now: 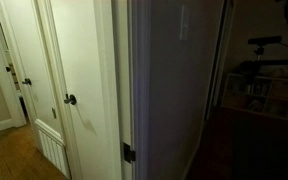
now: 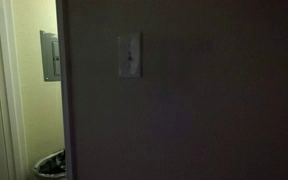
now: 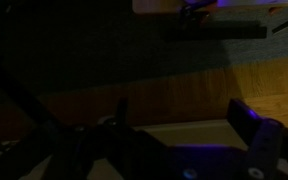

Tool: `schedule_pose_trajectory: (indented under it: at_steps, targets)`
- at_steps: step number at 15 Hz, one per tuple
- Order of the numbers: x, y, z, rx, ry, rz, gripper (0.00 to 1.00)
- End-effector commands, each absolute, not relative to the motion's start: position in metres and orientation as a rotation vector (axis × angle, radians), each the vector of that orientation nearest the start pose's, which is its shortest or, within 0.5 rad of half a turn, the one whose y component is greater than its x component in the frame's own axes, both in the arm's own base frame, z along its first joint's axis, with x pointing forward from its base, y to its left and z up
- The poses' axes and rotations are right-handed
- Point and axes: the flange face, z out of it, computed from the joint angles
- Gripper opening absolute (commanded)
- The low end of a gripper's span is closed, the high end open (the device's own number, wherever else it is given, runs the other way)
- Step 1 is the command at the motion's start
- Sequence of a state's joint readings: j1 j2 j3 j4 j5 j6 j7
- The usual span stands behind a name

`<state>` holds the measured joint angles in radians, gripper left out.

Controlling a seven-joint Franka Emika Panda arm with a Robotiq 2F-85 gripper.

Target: Turn on the right switch

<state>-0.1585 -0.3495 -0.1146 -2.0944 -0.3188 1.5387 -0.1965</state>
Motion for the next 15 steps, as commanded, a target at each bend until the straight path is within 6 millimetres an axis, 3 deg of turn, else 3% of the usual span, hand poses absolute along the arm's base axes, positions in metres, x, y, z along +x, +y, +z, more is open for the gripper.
schedule_pose_trajectory:
  at_steps: [1, 9, 15]
  targets:
    - [0.401, -0.154, 0.554, -3.335, 0.071, 0.446, 1.0]
    - [0.402, -0.154, 0.553, -3.335, 0.068, 0.445, 1.0]
    - [0.431, -0.137, 0.545, -3.335, 0.041, 0.345, 1.0]
